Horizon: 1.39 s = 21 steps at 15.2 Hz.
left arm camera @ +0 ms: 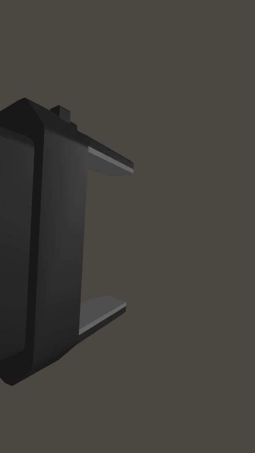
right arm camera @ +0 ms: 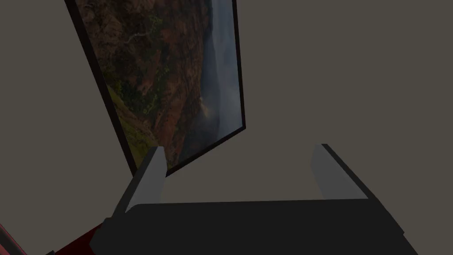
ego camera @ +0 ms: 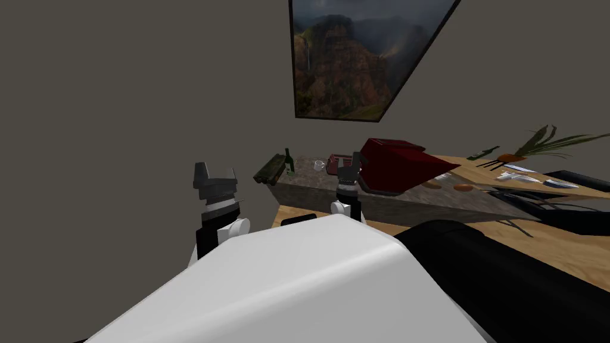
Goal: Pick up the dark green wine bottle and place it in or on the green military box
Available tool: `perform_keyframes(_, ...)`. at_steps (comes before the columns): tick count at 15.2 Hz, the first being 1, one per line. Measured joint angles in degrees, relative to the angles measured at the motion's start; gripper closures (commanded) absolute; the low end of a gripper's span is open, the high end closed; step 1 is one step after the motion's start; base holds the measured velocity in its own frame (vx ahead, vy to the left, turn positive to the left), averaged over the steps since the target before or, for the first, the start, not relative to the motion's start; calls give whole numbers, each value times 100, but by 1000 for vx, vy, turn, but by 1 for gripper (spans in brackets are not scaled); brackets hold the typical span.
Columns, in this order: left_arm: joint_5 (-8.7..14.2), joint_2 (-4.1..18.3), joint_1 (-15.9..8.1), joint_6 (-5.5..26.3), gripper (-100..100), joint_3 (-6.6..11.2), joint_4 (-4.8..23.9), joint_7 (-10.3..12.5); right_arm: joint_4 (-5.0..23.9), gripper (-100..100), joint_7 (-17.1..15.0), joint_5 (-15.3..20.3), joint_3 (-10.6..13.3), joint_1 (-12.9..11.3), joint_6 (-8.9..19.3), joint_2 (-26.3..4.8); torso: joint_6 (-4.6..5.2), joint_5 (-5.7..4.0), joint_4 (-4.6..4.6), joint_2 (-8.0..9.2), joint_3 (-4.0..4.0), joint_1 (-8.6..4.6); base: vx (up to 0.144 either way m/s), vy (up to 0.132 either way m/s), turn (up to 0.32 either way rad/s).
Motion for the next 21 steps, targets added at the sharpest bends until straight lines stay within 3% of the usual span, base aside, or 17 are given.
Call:
perform_keyframes(3,-28,276,163,-11,-100,182,187,0,0,0,0,0,1,-2,0,0,5,-3,5,28,14,-13,-86,-45,-347)
perform_keyframes(6,-101,509,249,72,-100,503,567,-44,1,0,0,0,2,-4,1,1,8,-5,10,50,28,-22,-109,-64,-414)
perform_keyframes(13,-320,743,863,117,-100,1068,1161,-181,1,0,0,0,2,-3,1,1,5,-8,12,55,31,-35,-88,-98,-365)
perform_keyframes(21,-452,1067,1294,113,-100,1803,2008,-188,1,0,0,0,1,-2,1,1,4,-6,8,39,22,-29,-49,-90,-345)
